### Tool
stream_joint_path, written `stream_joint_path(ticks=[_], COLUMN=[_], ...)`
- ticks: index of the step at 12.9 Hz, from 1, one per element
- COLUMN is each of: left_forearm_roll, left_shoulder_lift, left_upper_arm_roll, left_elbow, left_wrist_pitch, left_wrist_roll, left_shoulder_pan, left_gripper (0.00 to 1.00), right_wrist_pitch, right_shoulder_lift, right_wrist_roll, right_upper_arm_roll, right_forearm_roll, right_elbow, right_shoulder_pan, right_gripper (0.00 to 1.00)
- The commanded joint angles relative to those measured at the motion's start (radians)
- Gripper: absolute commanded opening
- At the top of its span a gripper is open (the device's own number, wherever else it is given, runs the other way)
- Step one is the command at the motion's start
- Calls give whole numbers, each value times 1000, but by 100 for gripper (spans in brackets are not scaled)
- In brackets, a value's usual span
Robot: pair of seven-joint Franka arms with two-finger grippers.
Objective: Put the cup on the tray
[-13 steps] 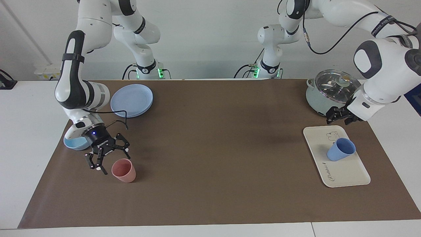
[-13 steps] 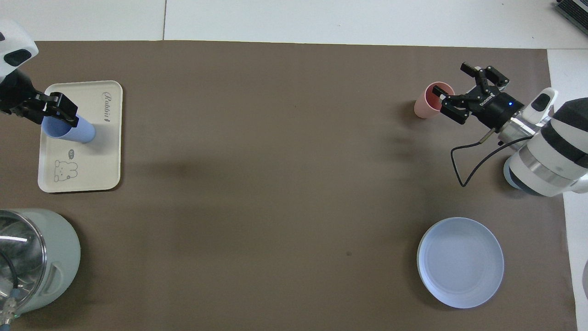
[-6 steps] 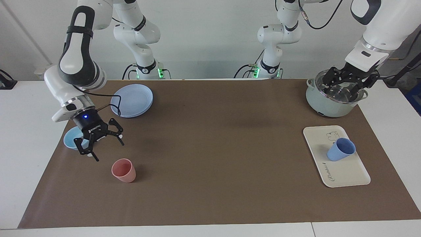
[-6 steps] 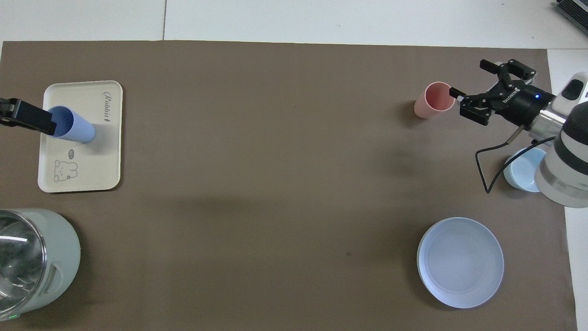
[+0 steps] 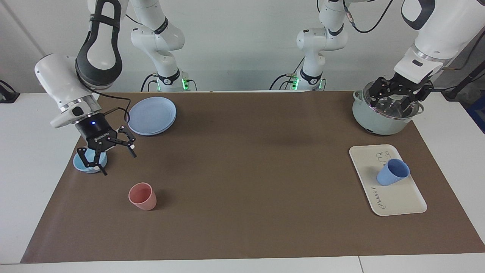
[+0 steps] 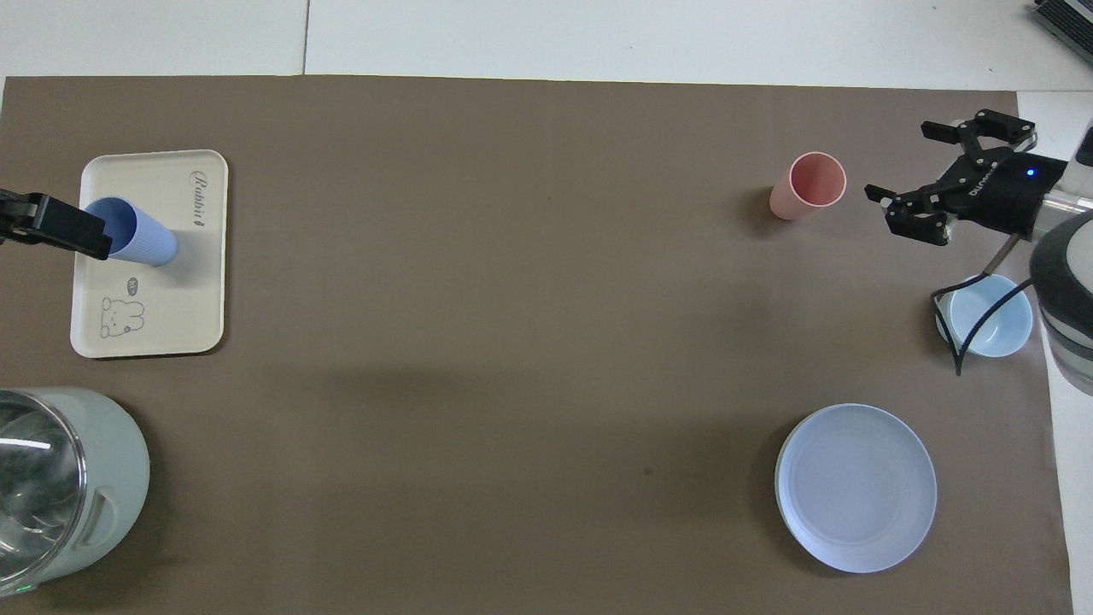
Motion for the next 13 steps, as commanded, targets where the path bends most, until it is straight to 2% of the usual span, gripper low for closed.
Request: stream_joint_path(ticks=[1,4,7,11,13], left_forearm_roll=[14,14,14,12,12], left_shoulder_lift=[-61,-118,-115,-116,-118], left_upper_arm_roll=[10,10,8,8,7], left_elbow=[-116,-233,-222,-202,-194], left_wrist_pitch=[83,137,132,96,85], left_wrist_roll=[-10,-18,-16,-16,-16], left_shoulder_pan=[-14,-14,-14,-14,-14], left_gripper=[100,100,100,100,100], right_wrist_pitch=[-62,-134,-226,-268,-304], right_shoulder_lift=[-40,-84,-133,-146,-147], right_wrist_roll=[55,138,340,599,823], right_upper_arm_roll=[1,1,7,30,33], right_forearm_roll=[-231,-476,-652,-678,-702], right_elbow=[-8,4,15,14,15], right_shoulder_pan=[-23,-22,-8,38,56], right_gripper=[100,100,100,100,100])
